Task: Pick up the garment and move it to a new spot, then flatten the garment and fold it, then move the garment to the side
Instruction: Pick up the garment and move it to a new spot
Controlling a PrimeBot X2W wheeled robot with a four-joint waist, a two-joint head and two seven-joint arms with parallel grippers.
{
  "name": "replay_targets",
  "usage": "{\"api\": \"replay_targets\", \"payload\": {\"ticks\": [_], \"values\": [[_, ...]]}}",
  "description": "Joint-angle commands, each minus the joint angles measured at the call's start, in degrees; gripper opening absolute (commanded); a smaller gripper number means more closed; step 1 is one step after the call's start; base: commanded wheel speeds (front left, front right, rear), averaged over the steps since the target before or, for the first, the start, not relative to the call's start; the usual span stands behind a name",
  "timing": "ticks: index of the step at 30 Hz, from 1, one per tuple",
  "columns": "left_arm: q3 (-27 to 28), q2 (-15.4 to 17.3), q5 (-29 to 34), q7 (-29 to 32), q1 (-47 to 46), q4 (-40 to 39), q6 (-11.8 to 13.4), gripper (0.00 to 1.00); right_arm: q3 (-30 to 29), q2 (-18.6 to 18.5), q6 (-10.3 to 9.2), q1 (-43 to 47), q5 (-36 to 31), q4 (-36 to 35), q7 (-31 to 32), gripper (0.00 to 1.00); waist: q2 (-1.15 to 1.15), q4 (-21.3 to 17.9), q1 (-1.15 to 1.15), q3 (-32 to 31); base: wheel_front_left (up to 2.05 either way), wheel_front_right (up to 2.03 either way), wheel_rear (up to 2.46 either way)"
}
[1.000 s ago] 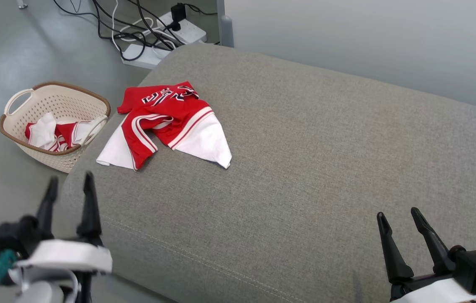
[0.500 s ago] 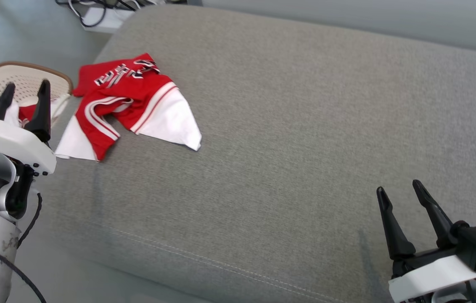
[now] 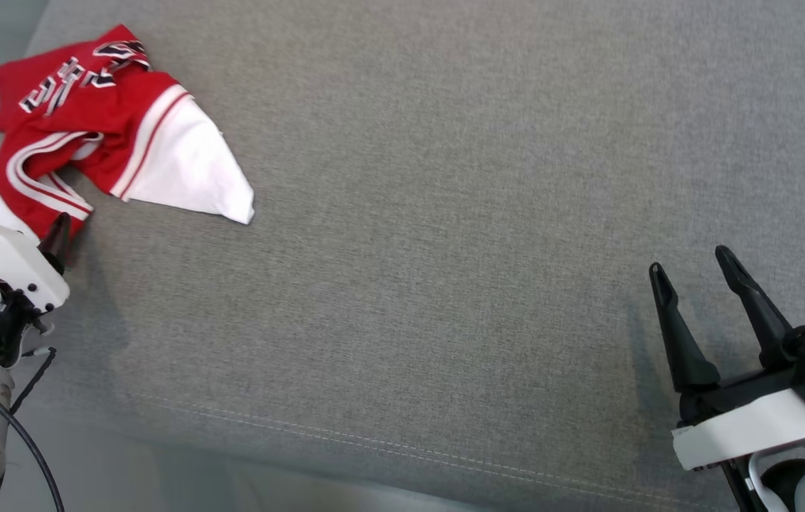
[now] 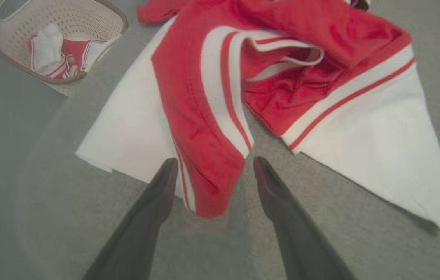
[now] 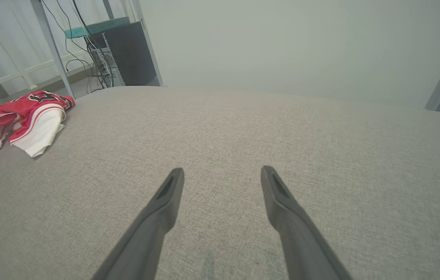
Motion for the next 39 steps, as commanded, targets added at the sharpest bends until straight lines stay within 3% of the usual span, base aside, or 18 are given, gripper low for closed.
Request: {"api": "replay_targets", "payload": {"ticks": [1,7,8,13,20,25,32,39], "values": [[1.94,3.81,-0.5,0.12,-2.39,0.09,-0.37,1.0,1.41,-0.7,0.23,-1.45,-0.77,-2.19,0.32,1.0,0.0,-1.39,0.0,2.2,0.0,0.0,0.0],[2.44,4.0,-2.13,1.43,-4.84,5.43,-0.87,1.0,1.35,-1.17,0.23,-2.63,-0.91,-3.69,1.02,1.0,0.0,-2.4,0.0,5.48,0.0,0.0,0.0],[2.15,4.19,-2.04,1.36,-5.53,6.46,-0.96,0.0,1.43,-1.28,0.23,-3.01,-0.88,-3.9,1.06,1.0,0.0,-2.63,0.0,6.18,0.0,0.0,0.0],[1.7,4.59,-1.59,-0.56,-6.58,7.67,-0.98,0.0,1.41,-1.15,0.23,-3.55,-0.69,-3.65,0.92,1.0,0.0,-2.83,0.0,6.45,0.0,0.0,0.0],[-0.34,5.94,1.31,-8.47,-9.09,6.49,-0.26,0.0,0.96,-0.32,0.23,-3.01,0.33,-1.85,-0.04,1.0,0.0,-2.1,0.0,3.24,0.0,0.0,0.0],[-2.55,4.77,3.83,-15.62,-8.61,2.47,-0.37,0.0,1.13,0.47,0.23,-2.39,1.31,-0.11,-1.16,1.0,0.0,-2.02,0.0,-0.07,0.0,0.0,0.0],[-7.98,-0.62,7.79,-20.12,-5.07,-9.12,-0.18,0.0,0.61,1.86,0.23,-1.09,2.76,2.34,-3.36,1.0,0.0,-4.1,0.0,-4.35,0.0,0.0,0.0],[-13.54,-7.13,9.39,-16.31,-0.43,-24.46,1.27,0.0,0.83,2.87,0.23,-1.28,4.2,4.0,-5.81,1.0,0.0,-10.77,0.0,-5.12,0.0,0.0,0.0]]}}
